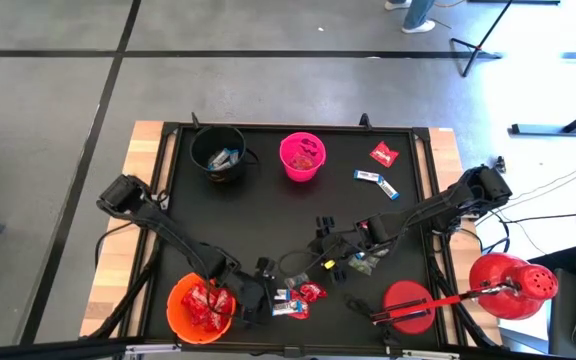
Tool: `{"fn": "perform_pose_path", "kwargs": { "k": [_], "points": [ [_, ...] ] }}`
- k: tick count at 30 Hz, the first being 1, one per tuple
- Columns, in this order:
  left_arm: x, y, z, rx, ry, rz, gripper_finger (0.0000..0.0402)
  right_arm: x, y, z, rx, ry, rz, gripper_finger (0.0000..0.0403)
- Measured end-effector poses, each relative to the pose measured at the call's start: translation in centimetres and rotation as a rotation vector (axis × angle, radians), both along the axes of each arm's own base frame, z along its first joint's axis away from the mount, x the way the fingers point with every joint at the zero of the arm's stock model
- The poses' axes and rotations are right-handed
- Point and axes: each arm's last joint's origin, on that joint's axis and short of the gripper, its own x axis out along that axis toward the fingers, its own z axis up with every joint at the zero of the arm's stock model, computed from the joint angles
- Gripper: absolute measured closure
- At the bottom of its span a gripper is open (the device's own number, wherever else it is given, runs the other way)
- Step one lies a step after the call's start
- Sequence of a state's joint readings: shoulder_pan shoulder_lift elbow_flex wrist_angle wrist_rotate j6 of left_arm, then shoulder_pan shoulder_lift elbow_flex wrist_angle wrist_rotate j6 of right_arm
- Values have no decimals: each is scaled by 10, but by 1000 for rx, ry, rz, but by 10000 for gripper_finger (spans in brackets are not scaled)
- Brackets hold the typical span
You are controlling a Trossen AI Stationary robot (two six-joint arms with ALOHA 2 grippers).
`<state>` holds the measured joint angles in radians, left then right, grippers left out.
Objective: Organize candy in baskets
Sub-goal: Put the white chocolate bar into the black bucket
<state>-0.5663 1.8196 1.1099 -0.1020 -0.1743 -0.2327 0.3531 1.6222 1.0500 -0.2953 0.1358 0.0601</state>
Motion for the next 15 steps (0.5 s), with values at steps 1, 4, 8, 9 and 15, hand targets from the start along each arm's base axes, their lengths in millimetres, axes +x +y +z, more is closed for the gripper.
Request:
{"fn": "perform_pose_path", "kwargs": {
  "k": [1, 4, 8, 9, 15],
  "points": [
    [0, 0, -1, 9, 7, 7, 262, 0, 0, 0, 3, -1, -4, 185],
    [0, 2, -2, 28, 5, 37, 262, 0, 0, 0, 2, 0, -7, 185],
    [2, 6, -2, 25, 8, 54, 261, 0, 0, 0, 1, 0, -8, 185],
    [2, 7, -2, 18, 13, 57, 258, 0, 0, 0, 1, 0, -8, 185],
    [5, 11, -2, 4, 22, 63, 224, 0, 0, 0, 0, -1, -8, 185]
  ]
}}
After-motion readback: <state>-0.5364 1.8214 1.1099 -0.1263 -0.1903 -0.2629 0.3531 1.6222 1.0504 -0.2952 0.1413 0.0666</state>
